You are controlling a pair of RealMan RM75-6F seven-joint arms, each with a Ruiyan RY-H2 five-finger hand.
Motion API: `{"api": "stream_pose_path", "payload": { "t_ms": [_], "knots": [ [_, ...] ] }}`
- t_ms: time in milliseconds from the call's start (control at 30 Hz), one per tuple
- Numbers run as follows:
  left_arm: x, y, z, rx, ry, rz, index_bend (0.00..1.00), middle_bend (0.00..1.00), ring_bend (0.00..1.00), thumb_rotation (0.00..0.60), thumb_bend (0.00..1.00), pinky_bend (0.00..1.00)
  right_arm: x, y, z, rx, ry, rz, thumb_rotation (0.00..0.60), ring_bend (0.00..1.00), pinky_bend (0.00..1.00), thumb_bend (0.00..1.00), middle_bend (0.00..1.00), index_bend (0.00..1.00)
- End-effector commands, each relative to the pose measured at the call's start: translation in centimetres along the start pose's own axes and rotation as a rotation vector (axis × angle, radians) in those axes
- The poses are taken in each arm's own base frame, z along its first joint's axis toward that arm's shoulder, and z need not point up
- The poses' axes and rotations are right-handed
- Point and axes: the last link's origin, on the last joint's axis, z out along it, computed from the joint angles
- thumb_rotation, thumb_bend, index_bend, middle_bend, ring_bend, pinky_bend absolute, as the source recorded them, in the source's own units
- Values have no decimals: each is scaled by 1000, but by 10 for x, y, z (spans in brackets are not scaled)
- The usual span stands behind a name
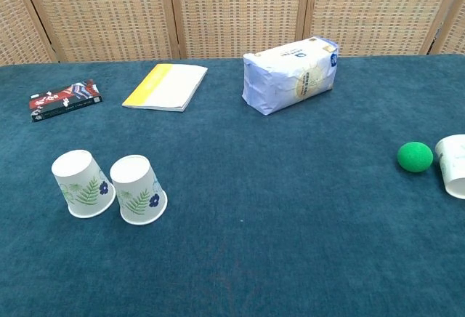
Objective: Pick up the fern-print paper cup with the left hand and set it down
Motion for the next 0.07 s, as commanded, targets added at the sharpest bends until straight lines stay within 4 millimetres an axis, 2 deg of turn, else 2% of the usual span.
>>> {"api": "stream_pose_path", "payload": {
  "t_ms": [33, 67],
  "knots": [
    [-15, -17, -26, 32, 10, -19, 0, 0, 0, 600, 147, 0, 1, 0, 0, 0, 7, -2, 600, 0, 0, 0, 0, 0],
    [-16, -18, -29, 31, 10, -22, 0, 0, 0, 600, 147, 0, 1, 1, 0, -1, 9, -2, 600, 0, 0, 0, 0, 0]
  ]
}}
